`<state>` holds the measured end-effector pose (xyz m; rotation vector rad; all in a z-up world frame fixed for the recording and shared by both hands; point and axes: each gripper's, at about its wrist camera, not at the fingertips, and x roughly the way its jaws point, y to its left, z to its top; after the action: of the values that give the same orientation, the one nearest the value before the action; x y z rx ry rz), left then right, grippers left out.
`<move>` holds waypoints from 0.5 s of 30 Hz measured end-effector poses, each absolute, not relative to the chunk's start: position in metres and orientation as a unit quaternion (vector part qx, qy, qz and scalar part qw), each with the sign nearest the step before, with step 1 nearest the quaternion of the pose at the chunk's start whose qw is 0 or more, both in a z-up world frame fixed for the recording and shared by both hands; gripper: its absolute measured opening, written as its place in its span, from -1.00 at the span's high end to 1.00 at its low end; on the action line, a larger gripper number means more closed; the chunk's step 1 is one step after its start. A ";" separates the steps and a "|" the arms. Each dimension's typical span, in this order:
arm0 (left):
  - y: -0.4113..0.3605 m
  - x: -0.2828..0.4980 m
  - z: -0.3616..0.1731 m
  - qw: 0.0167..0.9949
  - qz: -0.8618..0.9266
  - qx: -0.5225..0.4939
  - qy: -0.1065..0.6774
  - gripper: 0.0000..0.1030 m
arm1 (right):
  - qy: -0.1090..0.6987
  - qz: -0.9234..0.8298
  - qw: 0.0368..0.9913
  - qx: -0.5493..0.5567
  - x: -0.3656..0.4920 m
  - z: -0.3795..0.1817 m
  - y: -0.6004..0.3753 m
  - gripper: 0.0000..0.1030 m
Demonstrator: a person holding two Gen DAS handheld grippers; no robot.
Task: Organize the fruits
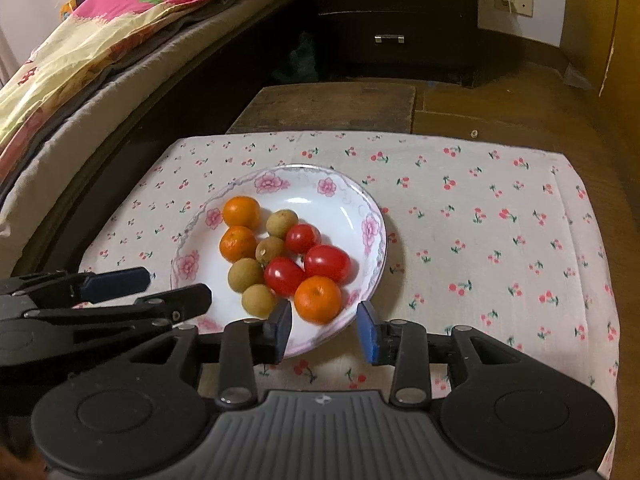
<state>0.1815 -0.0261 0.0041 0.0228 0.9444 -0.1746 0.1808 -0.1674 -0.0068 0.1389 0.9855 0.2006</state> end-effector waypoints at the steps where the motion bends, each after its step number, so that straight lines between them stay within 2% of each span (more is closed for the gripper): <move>1: -0.025 0.180 0.005 0.888 -0.083 0.011 0.453 -0.33 | 0.473 0.096 0.873 0.067 0.179 -0.007 -0.168 0.24; 6: -0.024 0.170 0.007 0.893 -0.075 0.013 0.444 -0.38 | 0.477 0.097 0.871 0.064 0.169 -0.008 -0.166 0.21; 10: -0.024 0.160 0.010 0.901 -0.061 0.029 0.428 -0.55 | 0.470 0.095 0.876 0.054 0.159 -0.004 -0.165 0.21; 15: -0.019 0.152 0.015 0.906 -0.052 0.023 0.419 -0.65 | 0.466 0.095 0.878 0.054 0.146 0.001 -0.168 0.20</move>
<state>0.1515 -0.0195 0.0148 0.0480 0.8642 -0.1068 0.1464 -0.1683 0.0009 0.1116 0.9725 0.1979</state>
